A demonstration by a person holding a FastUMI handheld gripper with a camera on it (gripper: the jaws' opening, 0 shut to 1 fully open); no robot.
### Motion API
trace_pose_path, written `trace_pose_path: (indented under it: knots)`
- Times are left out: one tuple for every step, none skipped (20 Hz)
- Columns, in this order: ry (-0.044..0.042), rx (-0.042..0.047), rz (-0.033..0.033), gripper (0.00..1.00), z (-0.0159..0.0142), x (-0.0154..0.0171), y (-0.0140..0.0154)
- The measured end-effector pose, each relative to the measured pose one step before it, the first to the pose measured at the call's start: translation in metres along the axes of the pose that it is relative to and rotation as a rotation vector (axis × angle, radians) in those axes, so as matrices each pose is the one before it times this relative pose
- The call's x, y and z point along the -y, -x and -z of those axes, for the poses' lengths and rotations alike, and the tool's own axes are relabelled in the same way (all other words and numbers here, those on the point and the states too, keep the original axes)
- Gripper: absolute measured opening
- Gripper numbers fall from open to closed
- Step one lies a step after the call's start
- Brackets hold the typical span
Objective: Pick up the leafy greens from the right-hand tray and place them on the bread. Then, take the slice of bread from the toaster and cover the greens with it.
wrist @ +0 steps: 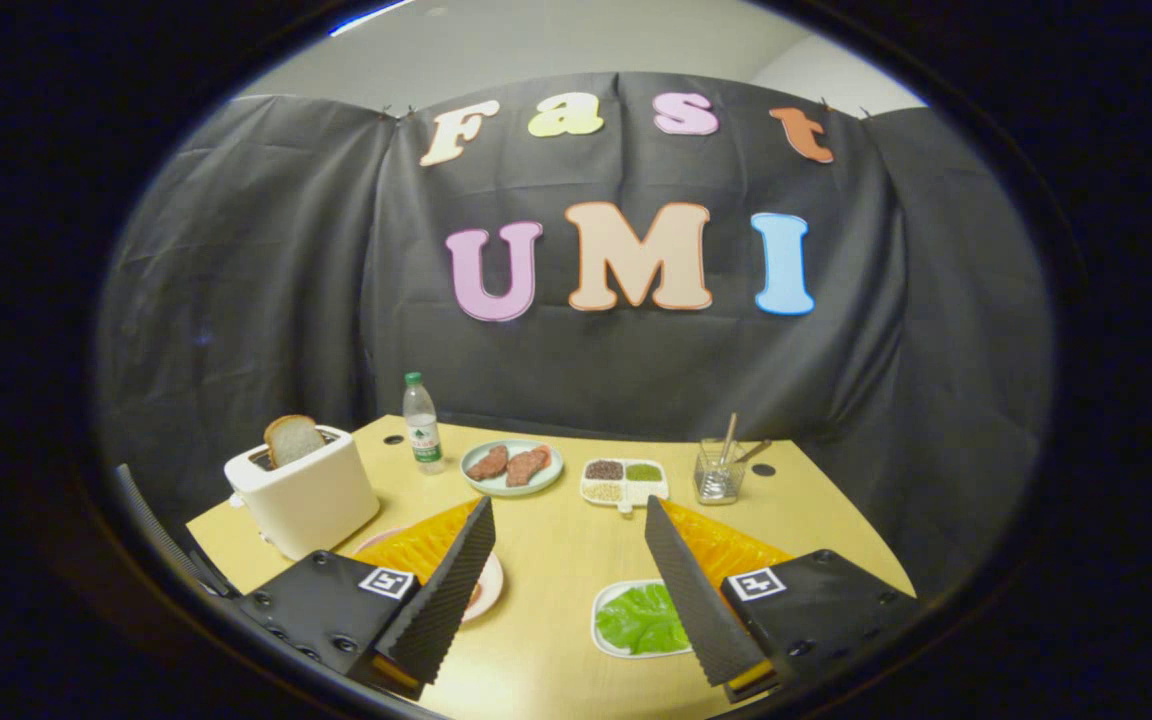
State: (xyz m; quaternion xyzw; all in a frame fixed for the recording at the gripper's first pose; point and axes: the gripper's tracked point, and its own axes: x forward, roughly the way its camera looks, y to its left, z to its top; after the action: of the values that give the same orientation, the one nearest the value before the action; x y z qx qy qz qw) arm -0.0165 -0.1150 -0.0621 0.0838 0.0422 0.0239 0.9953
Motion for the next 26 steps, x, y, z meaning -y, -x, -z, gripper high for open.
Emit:
trace_pose_path:
  knots:
    - [-0.01034, -0.01675, 0.00167, 0.97, 0.00621, 0.00846, -0.00242]
    - [-0.01332, -0.01447, 0.00336, 0.97, 0.00474, 0.00779, -0.00262]
    - [-0.01402, -0.01675, 0.00246, 0.97, 0.00469, 0.00849, -0.0034]
    - [-0.01267, -0.017, 0.0051, 0.97, 0.00561, 0.00851, -0.00439]
    - [-0.01032, -0.02589, 0.00514, 0.97, 0.00761, 0.00861, -0.00482]
    - [-0.00717, -0.02753, 0.00208, 0.97, 0.00777, 0.00793, -0.0057]
    - [-0.00698, -0.02951, 0.00241, 0.97, 0.00901, 0.00752, -0.00631]
    - [-0.0085, -0.02979, -0.00006, 0.97, 0.00833, 0.00763, -0.0059]
    - [-0.01101, -0.03061, -0.00395, 0.97, 0.00754, 0.00664, -0.00539]
    - [-0.01358, -0.02482, 0.0001, 0.98, 0.0063, 0.00775, -0.00751]
    - [-0.01617, -0.0178, 0.0023, 0.97, 0.00393, 0.00822, -0.00659]
    - [-0.02172, -0.01395, 0.0026, 0.96, 0.00624, 0.00953, -0.00803]
    - [-0.0279, -0.00819, 0.00563, 0.96, 0.00313, 0.0101, -0.00649]
    - [-0.02966, -0.00808, 0.00414, 0.95, 0.00395, 0.01087, -0.00559]
    - [-0.02814, -0.00636, 0.00747, 0.95, 0.00338, 0.01108, -0.00642]
    - [-0.02693, -0.00951, 0.00787, 0.95, 0.00489, 0.01158, -0.00729]
    - [-0.02619, -0.00864, 0.00823, 0.95, 0.0044, 0.01052, -0.00663]
    - [-0.02529, -0.01024, 0.00545, 0.96, 0.00483, 0.00956, -0.00664]
    - [-0.02307, -0.01153, 0.00148, 0.96, 0.00447, 0.0086, -0.00603]
    - [-0.02277, -0.01354, -0.00204, 0.96, 0.0054, 0.00564, -0.00648]
    - [-0.0201, -0.01681, -0.00468, 0.96, 0.00581, 0.00474, -0.00573]
    - [-0.01392, -0.01632, -0.00764, 0.96, 0.00792, 0.00417, -0.00545]
    - [-0.01402, -0.01598, -0.0066, 0.95, 0.0074, 0.0034, -0.00436]
    - [-0.01132, -0.01503, -0.00229, 0.95, 0.00644, 0.00373, -0.00676]
    - [-0.01034, -0.01469, 0.00164, 0.95, 0.0053, 0.00462, -0.00497]
    - [-0.01041, -0.0129, 0.00228, 0.95, 0.00601, 0.005, -0.00486]
